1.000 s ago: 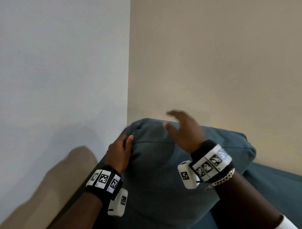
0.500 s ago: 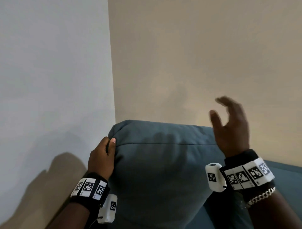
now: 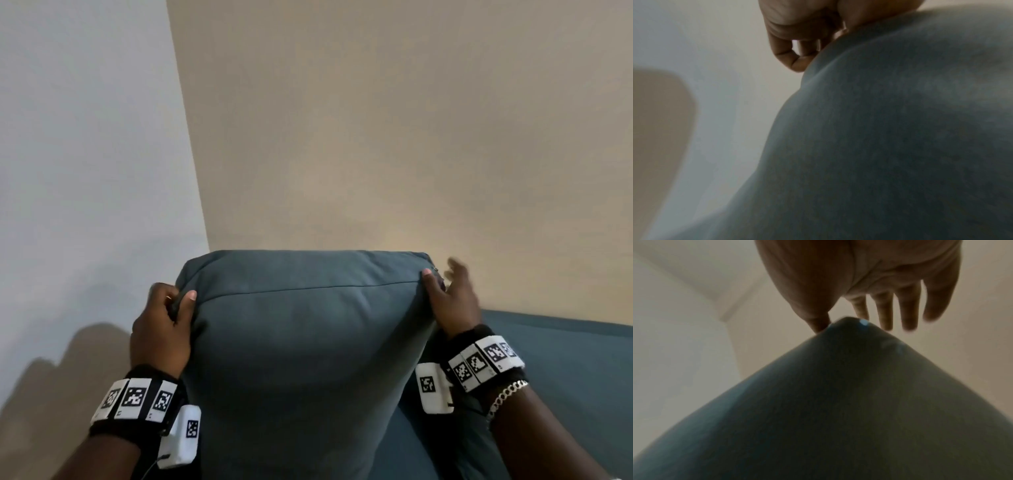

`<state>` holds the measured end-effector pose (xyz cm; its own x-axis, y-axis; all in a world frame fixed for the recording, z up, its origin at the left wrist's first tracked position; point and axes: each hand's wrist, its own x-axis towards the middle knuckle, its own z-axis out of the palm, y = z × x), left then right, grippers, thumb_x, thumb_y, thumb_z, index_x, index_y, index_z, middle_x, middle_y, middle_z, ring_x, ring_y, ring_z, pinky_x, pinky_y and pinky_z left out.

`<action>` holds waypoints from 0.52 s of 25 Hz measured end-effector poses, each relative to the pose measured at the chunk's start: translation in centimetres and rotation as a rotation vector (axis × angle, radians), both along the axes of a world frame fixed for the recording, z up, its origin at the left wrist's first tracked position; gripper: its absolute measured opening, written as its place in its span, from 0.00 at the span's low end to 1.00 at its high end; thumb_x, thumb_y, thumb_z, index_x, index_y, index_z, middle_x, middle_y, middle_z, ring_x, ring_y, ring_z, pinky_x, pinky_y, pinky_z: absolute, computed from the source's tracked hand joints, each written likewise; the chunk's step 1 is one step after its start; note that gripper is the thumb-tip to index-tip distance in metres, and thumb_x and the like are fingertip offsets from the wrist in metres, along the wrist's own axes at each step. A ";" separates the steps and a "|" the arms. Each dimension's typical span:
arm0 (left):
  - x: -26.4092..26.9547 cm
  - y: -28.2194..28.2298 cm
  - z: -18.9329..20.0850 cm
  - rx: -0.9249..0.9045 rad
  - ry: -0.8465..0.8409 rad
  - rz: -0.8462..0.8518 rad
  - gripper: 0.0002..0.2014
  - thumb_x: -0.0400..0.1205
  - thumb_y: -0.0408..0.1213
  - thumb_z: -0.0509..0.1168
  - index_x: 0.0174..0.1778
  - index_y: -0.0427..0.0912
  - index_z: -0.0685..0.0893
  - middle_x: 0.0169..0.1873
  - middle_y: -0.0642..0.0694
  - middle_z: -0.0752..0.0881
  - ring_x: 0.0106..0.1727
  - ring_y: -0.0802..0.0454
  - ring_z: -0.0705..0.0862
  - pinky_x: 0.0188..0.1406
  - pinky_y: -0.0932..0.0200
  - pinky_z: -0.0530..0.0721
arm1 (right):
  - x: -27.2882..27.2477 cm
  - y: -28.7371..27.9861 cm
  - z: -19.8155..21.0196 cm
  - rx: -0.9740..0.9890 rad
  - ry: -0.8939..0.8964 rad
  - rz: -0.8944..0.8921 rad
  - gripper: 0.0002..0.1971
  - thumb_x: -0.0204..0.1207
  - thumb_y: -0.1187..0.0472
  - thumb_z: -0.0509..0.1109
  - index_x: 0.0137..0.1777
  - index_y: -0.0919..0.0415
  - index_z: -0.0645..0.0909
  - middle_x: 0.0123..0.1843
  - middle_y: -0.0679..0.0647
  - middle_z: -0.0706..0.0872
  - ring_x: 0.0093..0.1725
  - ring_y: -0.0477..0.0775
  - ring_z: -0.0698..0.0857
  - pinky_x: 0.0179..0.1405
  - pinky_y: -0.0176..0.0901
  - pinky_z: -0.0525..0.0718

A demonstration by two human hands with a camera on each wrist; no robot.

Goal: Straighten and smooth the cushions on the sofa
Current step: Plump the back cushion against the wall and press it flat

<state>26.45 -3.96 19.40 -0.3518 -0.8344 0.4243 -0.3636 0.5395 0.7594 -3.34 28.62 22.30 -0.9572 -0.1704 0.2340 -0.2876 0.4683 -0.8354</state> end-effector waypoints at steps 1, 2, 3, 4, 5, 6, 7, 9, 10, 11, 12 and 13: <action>-0.4 0.2 0.9 -0.057 -0.017 0.014 0.14 0.85 0.50 0.68 0.59 0.47 0.77 0.53 0.38 0.84 0.57 0.28 0.82 0.53 0.36 0.80 | 0.0 -0.6 -0.9 -0.034 -0.079 0.040 0.31 0.85 0.40 0.68 0.83 0.54 0.71 0.79 0.60 0.80 0.76 0.63 0.79 0.78 0.63 0.77; -0.9 0.8 1.8 -0.156 -0.043 0.005 0.21 0.84 0.52 0.69 0.69 0.46 0.75 0.65 0.37 0.81 0.67 0.29 0.78 0.62 0.32 0.78 | 0.0 -1.2 -1.5 -0.049 -0.087 0.082 0.31 0.84 0.36 0.67 0.80 0.54 0.74 0.75 0.58 0.83 0.73 0.62 0.82 0.76 0.64 0.79; -1.8 1.7 2.8 -0.290 -0.066 -0.039 0.27 0.84 0.56 0.67 0.74 0.45 0.74 0.72 0.38 0.78 0.74 0.32 0.75 0.69 0.29 0.75 | 0.2 -1.8 -1.6 -0.072 -0.067 0.120 0.31 0.83 0.34 0.67 0.78 0.53 0.78 0.72 0.55 0.86 0.71 0.60 0.84 0.72 0.63 0.82; -2.9 3.1 3.7 -0.411 -0.110 -0.109 0.32 0.83 0.62 0.63 0.77 0.46 0.73 0.76 0.40 0.75 0.79 0.35 0.72 0.76 0.27 0.69 | 0.3 -2.4 -1.6 -0.132 -0.047 0.170 0.30 0.81 0.34 0.68 0.74 0.53 0.81 0.68 0.52 0.89 0.68 0.57 0.86 0.68 0.59 0.84; -4.5 4.8 4.6 -0.478 -0.180 -0.211 0.34 0.82 0.67 0.59 0.78 0.49 0.72 0.79 0.44 0.73 0.83 0.38 0.68 0.81 0.25 0.60 | 0.7 -2.9 -1.4 -0.235 -0.043 0.241 0.28 0.79 0.35 0.70 0.71 0.54 0.84 0.63 0.50 0.90 0.65 0.54 0.87 0.63 0.53 0.86; -6.4 6.7 5.4 -0.501 -0.272 -0.312 0.36 0.80 0.71 0.55 0.80 0.53 0.69 0.82 0.47 0.70 0.86 0.42 0.65 0.84 0.25 0.50 | 1.3 -3.6 -1.3 -0.354 -0.044 0.327 0.24 0.79 0.39 0.70 0.66 0.55 0.87 0.59 0.48 0.92 0.62 0.51 0.88 0.59 0.47 0.86; -8.5 8.4 6.0 -0.505 -0.355 -0.404 0.39 0.79 0.75 0.53 0.81 0.57 0.66 0.84 0.50 0.67 0.88 0.45 0.61 0.84 0.25 0.42 | 2.2 -4.3 -1.2 -0.463 -0.041 0.423 0.19 0.81 0.45 0.69 0.64 0.55 0.88 0.57 0.47 0.92 0.60 0.49 0.89 0.56 0.42 0.86; -12.4 11.1 6.8 -0.492 -0.484 -0.484 0.41 0.76 0.78 0.55 0.82 0.61 0.64 0.85 0.54 0.66 0.88 0.48 0.59 0.84 0.25 0.38 | 3.3 -6.0 -2.4 -0.493 -0.024 0.526 0.16 0.85 0.51 0.68 0.68 0.57 0.86 0.61 0.48 0.92 0.60 0.47 0.89 0.56 0.38 0.88; -14.1 11.8 6.9 -0.478 -0.501 -0.488 0.38 0.76 0.75 0.59 0.80 0.62 0.68 0.82 0.55 0.71 0.86 0.49 0.63 0.85 0.27 0.42 | 3.5 -6.6 -4.1 -0.442 -0.020 0.511 0.18 0.86 0.49 0.68 0.71 0.56 0.83 0.65 0.48 0.90 0.62 0.46 0.88 0.57 0.38 0.88; -15.2 12.1 6.7 -0.469 -0.472 -0.454 0.30 0.77 0.70 0.64 0.73 0.62 0.75 0.74 0.57 0.79 0.81 0.50 0.71 0.84 0.29 0.47 | 3.8 -7.1 -6.3 -0.380 -0.060 0.492 0.21 0.85 0.47 0.70 0.73 0.55 0.80 0.66 0.49 0.89 0.63 0.47 0.88 0.60 0.40 0.88; -15.8 12.1 6.2 -0.453 -0.422 -0.413 0.21 0.78 0.65 0.68 0.64 0.61 0.81 0.64 0.58 0.85 0.74 0.50 0.78 0.83 0.33 0.54 | 4.4 -7.5 -8.7 -0.353 -0.136 0.466 0.20 0.83 0.45 0.71 0.70 0.53 0.81 0.64 0.50 0.89 0.64 0.51 0.88 0.62 0.46 0.89; -16.1 12.1 5.6 -0.445 -0.374 -0.389 0.15 0.79 0.61 0.71 0.55 0.59 0.84 0.55 0.57 0.88 0.67 0.51 0.82 0.79 0.37 0.60 | 4.8 -7.6 -11.1 -0.366 -0.210 0.424 0.16 0.82 0.46 0.72 0.64 0.53 0.82 0.59 0.52 0.91 0.62 0.56 0.89 0.62 0.53 0.89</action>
<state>10.34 8.13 25.05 -0.7790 -0.3928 0.4887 -0.2748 0.9145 0.2971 1.45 20.97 11.17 -0.8552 -0.4922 0.1626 -0.1978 0.0199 -0.9800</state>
